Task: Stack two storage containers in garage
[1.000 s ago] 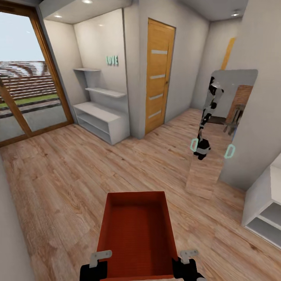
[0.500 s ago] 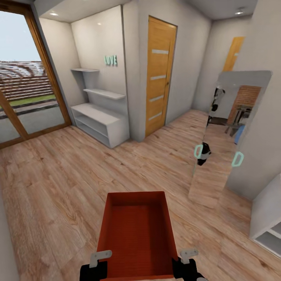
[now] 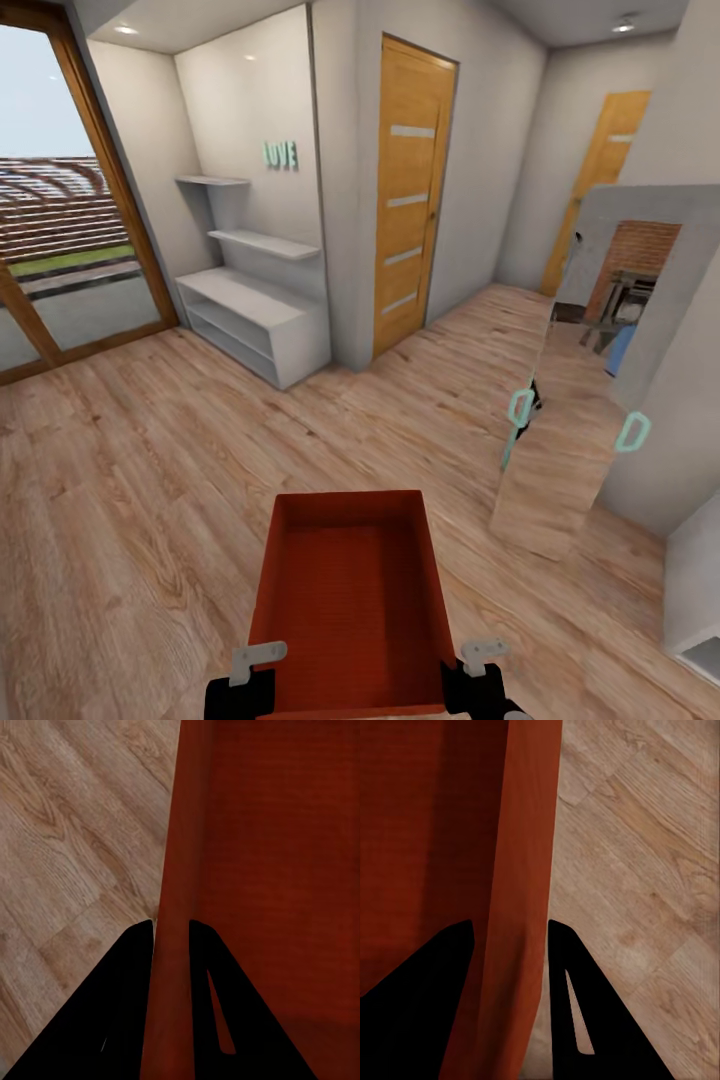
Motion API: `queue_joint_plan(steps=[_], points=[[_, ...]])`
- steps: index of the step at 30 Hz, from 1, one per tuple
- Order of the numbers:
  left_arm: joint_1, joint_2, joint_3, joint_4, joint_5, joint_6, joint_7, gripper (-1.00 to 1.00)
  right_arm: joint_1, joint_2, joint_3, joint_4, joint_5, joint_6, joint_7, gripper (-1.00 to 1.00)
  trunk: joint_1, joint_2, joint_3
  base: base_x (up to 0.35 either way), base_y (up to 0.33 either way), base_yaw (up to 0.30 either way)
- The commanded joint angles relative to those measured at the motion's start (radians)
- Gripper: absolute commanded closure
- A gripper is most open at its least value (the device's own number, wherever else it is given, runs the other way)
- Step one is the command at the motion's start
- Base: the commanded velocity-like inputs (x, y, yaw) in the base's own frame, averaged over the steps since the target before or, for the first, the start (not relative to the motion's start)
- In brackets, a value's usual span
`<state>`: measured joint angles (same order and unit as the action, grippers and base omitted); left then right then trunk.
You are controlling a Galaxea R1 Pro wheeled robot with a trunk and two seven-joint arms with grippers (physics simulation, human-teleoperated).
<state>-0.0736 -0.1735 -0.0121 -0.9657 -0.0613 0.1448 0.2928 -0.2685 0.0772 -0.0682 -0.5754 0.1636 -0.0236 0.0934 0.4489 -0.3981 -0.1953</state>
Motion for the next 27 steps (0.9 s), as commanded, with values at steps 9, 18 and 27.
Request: queue_joint_plan(steps=[9, 18, 27], points=[[0.0, -0.001, -0.002, 0.028, 0.0, 0.009, 0.011, 1.0, -0.001, 0.019, -0.008, -0.003, 0.005, -0.038, 0.014, 1.0, 0.001, -0.002, -0.002, 0.326, 0.0, 0.0], [0.0, -0.001, -0.002, 0.028, 0.0, 0.009, 0.011, 1.0, -0.001, 0.019, -0.007, -0.003, 0.005, -0.038, 0.014, 1.0, 0.001, -0.002, -0.002, 0.326, 0.0, 0.0], [0.0, -0.001, -0.002, 0.028, 0.0, 0.009, 0.011, 1.0, -0.001, 0.019, -0.008, -0.003, 0.004, -0.038, 0.015, 1.0, 0.001, -0.002, -0.002, 0.326, 0.01, 0.0]])
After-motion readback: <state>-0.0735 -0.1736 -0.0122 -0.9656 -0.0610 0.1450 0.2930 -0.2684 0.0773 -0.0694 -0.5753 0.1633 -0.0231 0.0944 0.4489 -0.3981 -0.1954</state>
